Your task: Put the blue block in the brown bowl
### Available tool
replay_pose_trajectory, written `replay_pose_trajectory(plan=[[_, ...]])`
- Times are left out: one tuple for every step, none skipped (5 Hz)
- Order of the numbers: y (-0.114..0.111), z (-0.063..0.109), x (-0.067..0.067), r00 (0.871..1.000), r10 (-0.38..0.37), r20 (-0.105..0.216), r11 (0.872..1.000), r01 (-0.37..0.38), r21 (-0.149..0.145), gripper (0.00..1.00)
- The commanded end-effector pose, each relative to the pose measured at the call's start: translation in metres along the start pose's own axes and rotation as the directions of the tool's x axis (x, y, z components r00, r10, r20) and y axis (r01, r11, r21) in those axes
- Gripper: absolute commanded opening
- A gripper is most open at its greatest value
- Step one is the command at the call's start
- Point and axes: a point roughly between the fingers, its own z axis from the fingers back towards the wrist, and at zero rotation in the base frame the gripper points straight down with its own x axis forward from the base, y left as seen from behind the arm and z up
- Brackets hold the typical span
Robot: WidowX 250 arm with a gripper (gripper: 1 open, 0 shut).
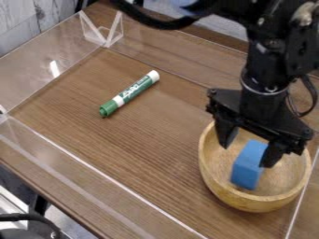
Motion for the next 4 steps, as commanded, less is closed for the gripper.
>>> replay_pose_trajectory(plan=[[-0.001,0.013,0.008,0.999,-0.008,0.036,1.0,0.009,-0.025,1.0],[0.001,0.016,0.012,0.999,-0.007,0.043,0.999,0.008,-0.032,1.0],[0.005,0.02,0.016,0.999,-0.005,0.05,0.999,0.007,-0.04,1.0],[0.009,0.027,0.022,0.998,-0.004,0.063,0.999,0.008,-0.049,1.0]])
